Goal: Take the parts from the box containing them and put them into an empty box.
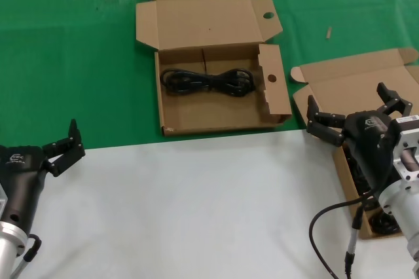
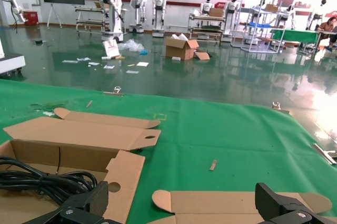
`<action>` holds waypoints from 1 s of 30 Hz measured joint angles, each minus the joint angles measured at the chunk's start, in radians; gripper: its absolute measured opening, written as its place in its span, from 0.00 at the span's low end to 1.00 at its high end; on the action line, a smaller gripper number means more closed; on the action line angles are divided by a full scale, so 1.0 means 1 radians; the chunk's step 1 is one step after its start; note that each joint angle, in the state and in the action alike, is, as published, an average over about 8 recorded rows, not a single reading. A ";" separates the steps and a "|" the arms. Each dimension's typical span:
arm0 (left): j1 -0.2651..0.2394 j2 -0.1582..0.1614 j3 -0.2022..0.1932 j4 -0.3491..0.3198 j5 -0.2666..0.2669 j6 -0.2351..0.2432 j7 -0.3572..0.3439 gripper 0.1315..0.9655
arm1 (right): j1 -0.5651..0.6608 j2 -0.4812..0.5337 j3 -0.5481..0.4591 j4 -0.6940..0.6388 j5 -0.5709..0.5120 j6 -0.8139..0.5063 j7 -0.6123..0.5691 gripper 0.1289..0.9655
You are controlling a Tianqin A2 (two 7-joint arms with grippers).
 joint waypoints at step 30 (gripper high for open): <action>0.000 0.000 0.000 0.000 0.000 0.000 0.000 1.00 | 0.000 0.000 0.000 0.000 0.000 0.000 0.000 1.00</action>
